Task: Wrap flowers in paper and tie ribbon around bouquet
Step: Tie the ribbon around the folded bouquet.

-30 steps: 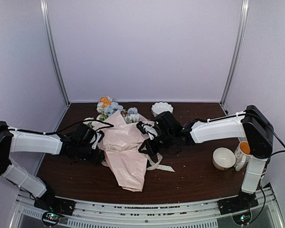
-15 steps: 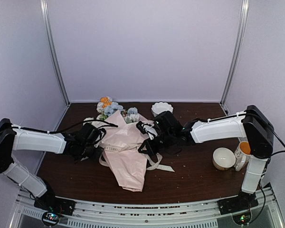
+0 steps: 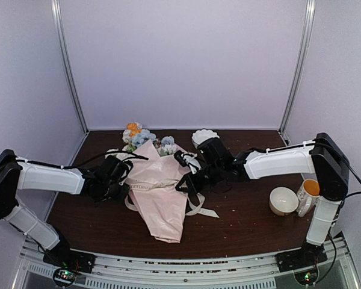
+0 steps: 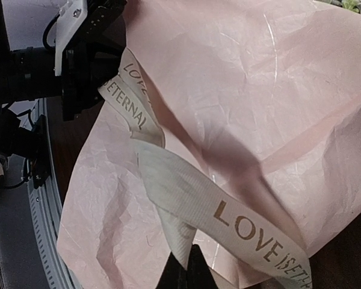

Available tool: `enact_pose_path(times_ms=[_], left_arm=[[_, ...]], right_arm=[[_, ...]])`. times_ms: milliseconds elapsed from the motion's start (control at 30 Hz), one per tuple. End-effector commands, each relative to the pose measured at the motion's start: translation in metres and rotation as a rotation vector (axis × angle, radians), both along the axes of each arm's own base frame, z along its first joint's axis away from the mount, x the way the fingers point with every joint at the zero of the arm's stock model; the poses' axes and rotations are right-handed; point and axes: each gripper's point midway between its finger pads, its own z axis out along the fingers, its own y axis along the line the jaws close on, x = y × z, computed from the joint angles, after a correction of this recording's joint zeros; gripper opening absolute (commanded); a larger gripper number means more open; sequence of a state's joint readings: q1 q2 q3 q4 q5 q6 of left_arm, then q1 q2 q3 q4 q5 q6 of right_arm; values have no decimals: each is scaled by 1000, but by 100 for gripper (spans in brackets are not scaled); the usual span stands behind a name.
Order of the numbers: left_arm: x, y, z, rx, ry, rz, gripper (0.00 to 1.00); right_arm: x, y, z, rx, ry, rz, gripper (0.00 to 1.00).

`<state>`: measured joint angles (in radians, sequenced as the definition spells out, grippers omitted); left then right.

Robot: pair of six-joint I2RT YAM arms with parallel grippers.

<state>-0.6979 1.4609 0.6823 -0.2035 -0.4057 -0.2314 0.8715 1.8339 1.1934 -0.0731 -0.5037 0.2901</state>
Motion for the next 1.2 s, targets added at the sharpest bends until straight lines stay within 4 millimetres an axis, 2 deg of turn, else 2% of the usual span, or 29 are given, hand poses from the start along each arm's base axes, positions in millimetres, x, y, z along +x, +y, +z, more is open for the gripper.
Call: enact_pose_path(times_ms=[0,100,167,300,567,600,667,833,867,967,1167], left_arm=[[13,0,2,-40,-19,9,45],[21,-3,2,-13,-14,-1,55],[30,-8,5,9,-10,-12,58],[38,-16,7,15,-33,-54,60],[41,-43,34,-139,-196,-186,60],[43,-45,36,-150,-209,-191,58],[45,-47,38,-159,-219,-197,48],[46,-46,36,-151,-199,-179,4],[45,-43,37,-152,-200,-163,0],[41,-26,37,-140,-205,-76,0],[33,13,35,-122,-162,132,0]], right_arm=[[0,1,21,42,-19,21,0],[-1,2,20,44,-9,24,0],[-2,3,19,47,0,29,0],[-5,3,19,53,6,35,0],[-6,3,17,55,12,43,0],[-6,4,18,56,13,44,0],[-6,4,18,56,12,46,0],[-6,3,21,53,8,47,0],[-5,2,21,53,11,44,0],[-3,-2,23,56,18,35,0],[18,-18,34,60,11,-23,0]])
